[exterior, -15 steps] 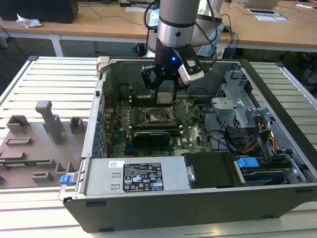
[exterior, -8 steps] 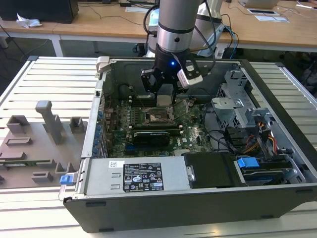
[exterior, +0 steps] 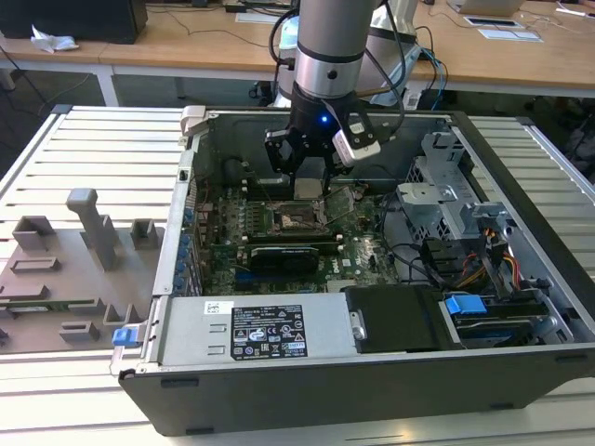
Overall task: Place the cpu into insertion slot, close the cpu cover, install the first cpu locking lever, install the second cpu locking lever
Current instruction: 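Place the cpu into insertion slot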
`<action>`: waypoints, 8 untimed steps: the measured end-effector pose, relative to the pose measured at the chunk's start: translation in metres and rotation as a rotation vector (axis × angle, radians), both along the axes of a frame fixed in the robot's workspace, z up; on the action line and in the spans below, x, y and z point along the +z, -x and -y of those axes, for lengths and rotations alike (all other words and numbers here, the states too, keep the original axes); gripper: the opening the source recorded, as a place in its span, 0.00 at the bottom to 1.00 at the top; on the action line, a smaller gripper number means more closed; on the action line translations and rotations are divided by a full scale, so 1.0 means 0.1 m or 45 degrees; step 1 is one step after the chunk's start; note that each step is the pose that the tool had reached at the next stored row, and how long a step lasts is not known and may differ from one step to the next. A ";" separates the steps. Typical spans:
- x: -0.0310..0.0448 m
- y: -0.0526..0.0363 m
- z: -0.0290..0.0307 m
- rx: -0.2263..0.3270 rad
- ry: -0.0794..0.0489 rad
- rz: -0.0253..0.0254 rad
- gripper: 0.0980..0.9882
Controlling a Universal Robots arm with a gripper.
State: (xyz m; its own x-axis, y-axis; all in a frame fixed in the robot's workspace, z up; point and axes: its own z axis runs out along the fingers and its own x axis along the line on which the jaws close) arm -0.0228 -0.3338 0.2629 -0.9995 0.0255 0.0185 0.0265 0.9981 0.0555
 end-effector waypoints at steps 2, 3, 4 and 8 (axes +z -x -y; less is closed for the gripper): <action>0.000 0.000 0.000 -0.007 0.000 0.0000 0.50; 0.000 0.000 0.000 -0.010 0.000 0.0000 0.50; -0.001 0.000 0.000 -0.016 0.000 0.0000 0.50; -0.001 0.000 0.000 -0.071 0.000 0.0000 0.50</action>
